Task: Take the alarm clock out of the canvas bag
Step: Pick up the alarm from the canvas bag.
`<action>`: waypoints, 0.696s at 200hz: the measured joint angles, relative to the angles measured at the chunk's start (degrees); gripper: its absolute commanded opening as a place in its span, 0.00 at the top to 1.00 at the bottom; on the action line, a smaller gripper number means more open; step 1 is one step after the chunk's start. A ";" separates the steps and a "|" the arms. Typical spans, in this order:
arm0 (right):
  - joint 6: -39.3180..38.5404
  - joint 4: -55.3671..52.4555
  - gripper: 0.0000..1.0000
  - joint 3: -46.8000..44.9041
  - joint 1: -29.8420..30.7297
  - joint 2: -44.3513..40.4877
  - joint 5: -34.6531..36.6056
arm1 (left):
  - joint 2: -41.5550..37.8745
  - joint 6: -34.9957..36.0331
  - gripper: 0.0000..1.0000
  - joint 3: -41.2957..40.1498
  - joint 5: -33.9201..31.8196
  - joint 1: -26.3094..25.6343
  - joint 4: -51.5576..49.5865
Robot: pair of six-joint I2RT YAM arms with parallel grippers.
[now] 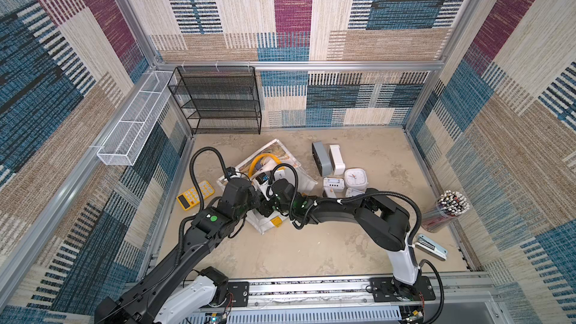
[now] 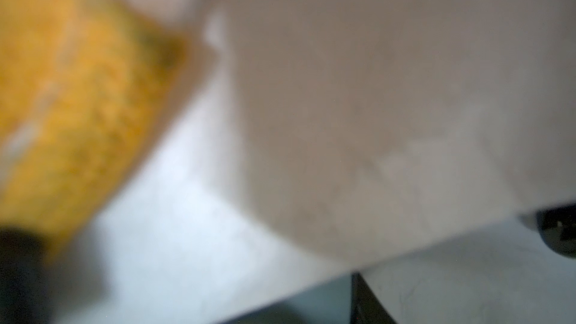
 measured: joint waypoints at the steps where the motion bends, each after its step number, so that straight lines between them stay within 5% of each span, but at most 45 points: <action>1: 0.00 0.00 0.60 -0.04 0.00 -0.02 0.00 | 0.00 0.00 1.00 -0.02 0.00 0.00 0.00; 139: -0.90 -0.11 0.70 -8.02 0.00 -7.30 -1.84 | 0.50 0.00 1.00 -0.57 -0.90 0.00 -0.04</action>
